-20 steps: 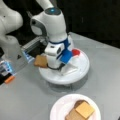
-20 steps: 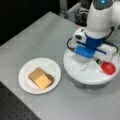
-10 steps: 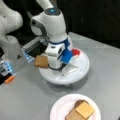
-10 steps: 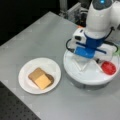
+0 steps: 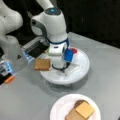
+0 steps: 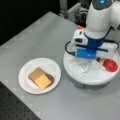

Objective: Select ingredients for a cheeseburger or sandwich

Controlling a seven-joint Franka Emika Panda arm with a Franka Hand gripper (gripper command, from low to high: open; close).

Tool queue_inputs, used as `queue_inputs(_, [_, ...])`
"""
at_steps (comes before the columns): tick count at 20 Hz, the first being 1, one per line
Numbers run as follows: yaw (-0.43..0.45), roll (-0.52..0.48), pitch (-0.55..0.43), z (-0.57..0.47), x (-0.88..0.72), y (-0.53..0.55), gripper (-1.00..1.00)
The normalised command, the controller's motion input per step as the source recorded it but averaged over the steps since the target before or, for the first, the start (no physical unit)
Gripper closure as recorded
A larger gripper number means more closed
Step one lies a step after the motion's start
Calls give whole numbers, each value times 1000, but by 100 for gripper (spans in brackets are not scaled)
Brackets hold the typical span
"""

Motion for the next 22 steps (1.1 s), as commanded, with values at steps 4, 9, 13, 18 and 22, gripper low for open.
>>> queue_inputs(4, [986, -101, 39, 36, 288, -44, -100])
queue_inputs(9, [816, -29, 61, 53, 430, -45, -100])
queue_inputs(13, [396, 45, 57, 71, 486, -65, -100])
queue_inputs(18, [67, 66, 53, 122, 473, -41, -100])
queue_inputs(22, [-60, 44, 81, 260, 401, 29, -100])
